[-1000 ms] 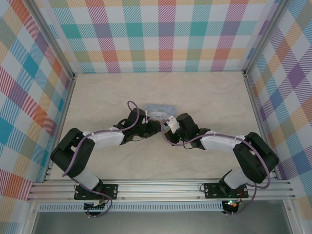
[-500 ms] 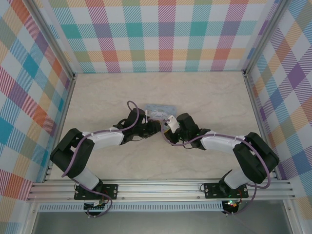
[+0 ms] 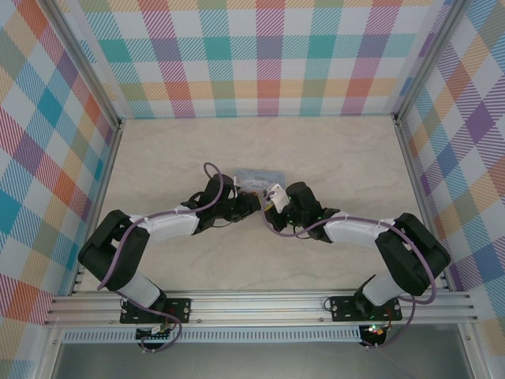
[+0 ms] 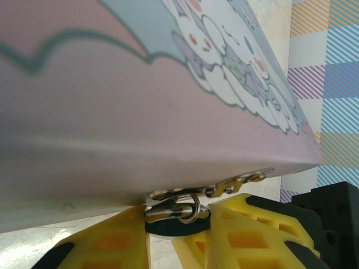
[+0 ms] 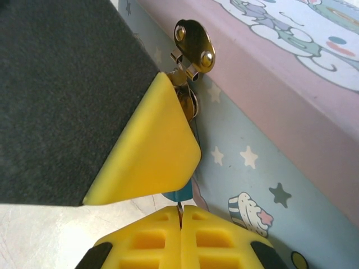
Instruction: Unlock the padlock with the key
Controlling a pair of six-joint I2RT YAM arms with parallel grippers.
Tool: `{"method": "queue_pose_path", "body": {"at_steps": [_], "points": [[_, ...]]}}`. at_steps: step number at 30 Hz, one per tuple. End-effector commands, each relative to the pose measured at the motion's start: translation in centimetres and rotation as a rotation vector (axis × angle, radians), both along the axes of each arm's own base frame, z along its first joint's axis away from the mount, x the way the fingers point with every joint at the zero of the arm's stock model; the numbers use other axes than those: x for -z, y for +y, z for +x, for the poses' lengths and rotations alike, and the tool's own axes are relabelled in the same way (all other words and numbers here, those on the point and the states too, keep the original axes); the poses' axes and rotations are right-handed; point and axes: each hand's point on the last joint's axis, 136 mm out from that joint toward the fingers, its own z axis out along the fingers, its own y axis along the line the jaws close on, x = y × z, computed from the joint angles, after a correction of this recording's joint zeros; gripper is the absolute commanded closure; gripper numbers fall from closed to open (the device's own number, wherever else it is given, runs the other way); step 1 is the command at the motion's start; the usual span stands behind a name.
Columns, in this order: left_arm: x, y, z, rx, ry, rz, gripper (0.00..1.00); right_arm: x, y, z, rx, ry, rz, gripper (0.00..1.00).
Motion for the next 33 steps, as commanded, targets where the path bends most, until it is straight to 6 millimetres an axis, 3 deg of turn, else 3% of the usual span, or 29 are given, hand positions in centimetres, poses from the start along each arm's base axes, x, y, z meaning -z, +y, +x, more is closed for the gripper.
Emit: {"method": "queue_pose_path", "body": {"at_steps": [1, 8, 13, 17, 21, 26, 33], "points": [[-1.8, -1.3, -0.8, 0.058, -0.019, -0.074, 0.75, -4.0, 2.3, 0.5, -0.047, -0.068, 0.156, 0.99], [-1.4, -0.9, -0.5, 0.034, -0.026, -0.053, 0.59, 1.7, 0.2, -0.7, 0.042, 0.09, 0.059, 1.0], [-1.4, 0.1, -0.5, 0.011, -0.034, -0.011, 0.47, 3.4, -0.6, -1.1, 0.074, 0.141, 0.039, 1.0], [-1.6, 1.5, -0.8, -0.015, -0.031, 0.017, 0.35, 3.7, -0.6, -1.3, 0.067, 0.179, 0.03, 1.0], [-2.1, 4.0, -0.9, -0.066, -0.034, 0.052, 0.3, 3.6, -0.4, -1.6, 0.063, 0.211, 0.042, 1.0], [-2.9, 6.0, -1.3, -0.109, -0.039, 0.045, 0.3, 3.3, -0.1, -2.2, 0.065, 0.289, 0.056, 1.0], [-2.3, 5.6, -2.2, -0.147, 0.025, -0.08, 0.38, 2.5, 0.3, -3.1, 0.109, 0.425, 0.109, 1.0]]}}
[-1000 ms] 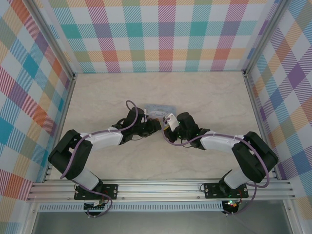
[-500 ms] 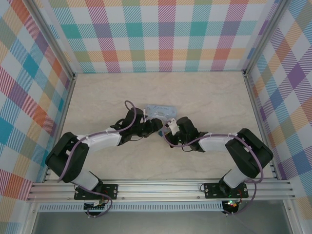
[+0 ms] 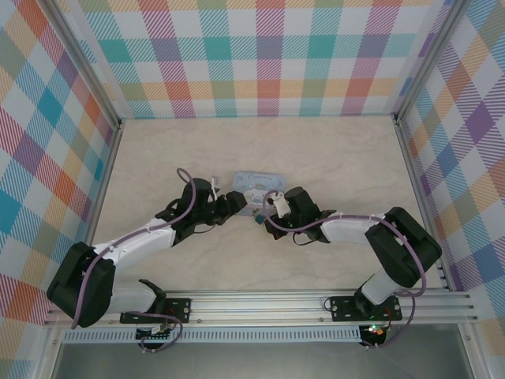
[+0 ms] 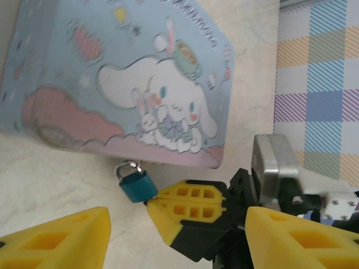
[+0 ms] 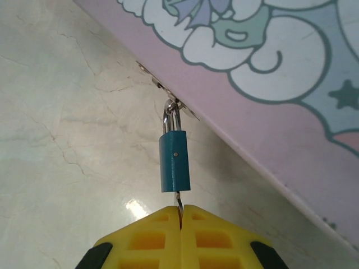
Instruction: Unlock the padlock with the key
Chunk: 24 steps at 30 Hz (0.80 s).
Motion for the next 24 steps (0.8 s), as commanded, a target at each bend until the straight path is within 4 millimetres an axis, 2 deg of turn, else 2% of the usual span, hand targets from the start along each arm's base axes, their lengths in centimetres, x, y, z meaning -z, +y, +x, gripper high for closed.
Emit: {"method": "queue_pose_path", "body": {"at_steps": [1, 8, 16, 24], "points": [[0.2, -0.2, -0.5, -0.022, 0.038, -0.078, 0.4, -1.8, 0.7, -0.5, 0.028, 0.088, 0.072, 1.0], [0.2, -0.9, -0.2, -0.057, 0.064, -0.159, 0.48, -3.0, 1.8, -0.8, 0.083, 0.217, 0.159, 1.0], [1.0, -1.8, -0.2, -0.081, 0.107, -0.214, 0.54, -4.9, 2.0, -0.2, 0.139, 0.252, 0.193, 1.0], [2.8, -2.5, -0.5, -0.093, 0.156, -0.195, 0.56, -5.4, 2.7, 2.0, 0.164, 0.284, 0.245, 1.0]]}}
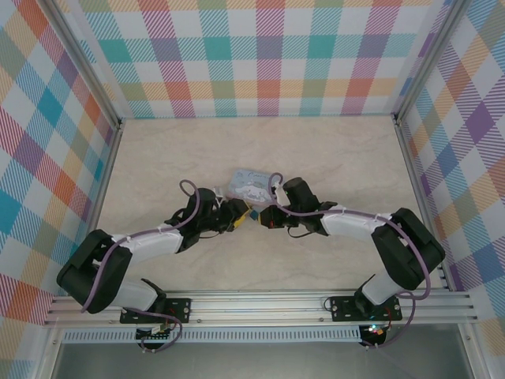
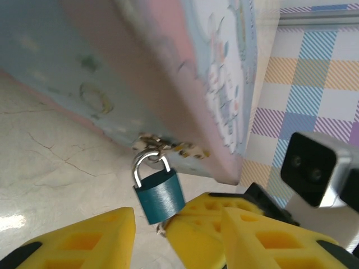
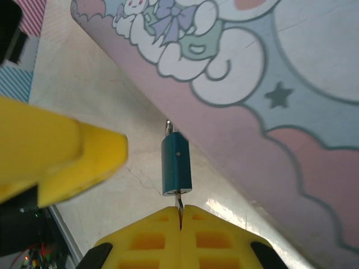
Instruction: Unlock the padlock with the key
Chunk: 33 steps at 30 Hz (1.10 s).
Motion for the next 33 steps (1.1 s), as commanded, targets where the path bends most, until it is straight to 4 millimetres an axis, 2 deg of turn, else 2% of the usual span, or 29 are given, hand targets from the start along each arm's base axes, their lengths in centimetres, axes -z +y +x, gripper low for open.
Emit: {"method": "queue_pose_path", "body": {"at_steps": [1, 8, 17, 33], "points": [[0.4, -0.9, -0.1, 0.0, 0.013, -0.028, 0.56, -1.8, 1.3, 1.3, -0.003, 0.007, 0.074, 1.0], [1.1, -2.2, 0.6, -0.024, 0.028, -0.078, 0.62, -1.6, 1.6, 1.2, -0.001, 0.036, 0.088, 1.0], [1.4, -1.9, 1.7, -0.089, 0.024, -0.076, 0.7, -1.2, 1.4, 0.9, 0.007, 0.061, 0.091, 1.0], [1.5, -2.0, 2.3, -0.135, 0.04, -0.118, 0.75, -0.8, 1.3, 0.6, 0.02, 0.092, 0.093, 1.0]]}}
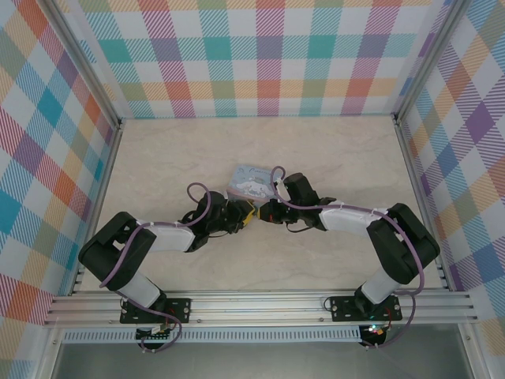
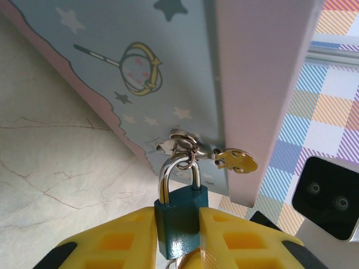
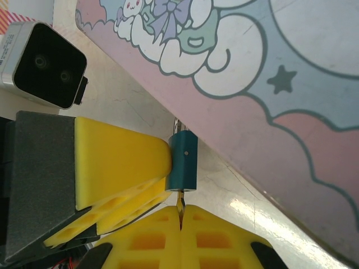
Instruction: Unlock the padlock with the key
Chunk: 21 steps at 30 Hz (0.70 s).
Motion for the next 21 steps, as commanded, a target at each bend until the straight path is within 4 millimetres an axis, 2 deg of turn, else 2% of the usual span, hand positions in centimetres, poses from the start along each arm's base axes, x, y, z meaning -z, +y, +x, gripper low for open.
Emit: {"method": "queue_pose_path", "body": {"at_steps": [1, 15, 21], "points": [[-0.7, -0.2, 0.5, -0.026, -0.028, -0.031, 0.76, -0.7, 0.8, -0.2, -0.025, 0.003, 0.052, 1.0], [-0.3, -1.2, 0.5, -0.011, -0.011, -0.056, 0.75, -1.0, 1.1, -0.1, -0.019, 0.018, 0.07, 1.0], [-0.2, -1.3, 0.5, -0.008, -0.008, -0.056, 0.68, -1.0, 1.0, 0.0, -0.014, 0.02, 0.067, 1.0]]}}
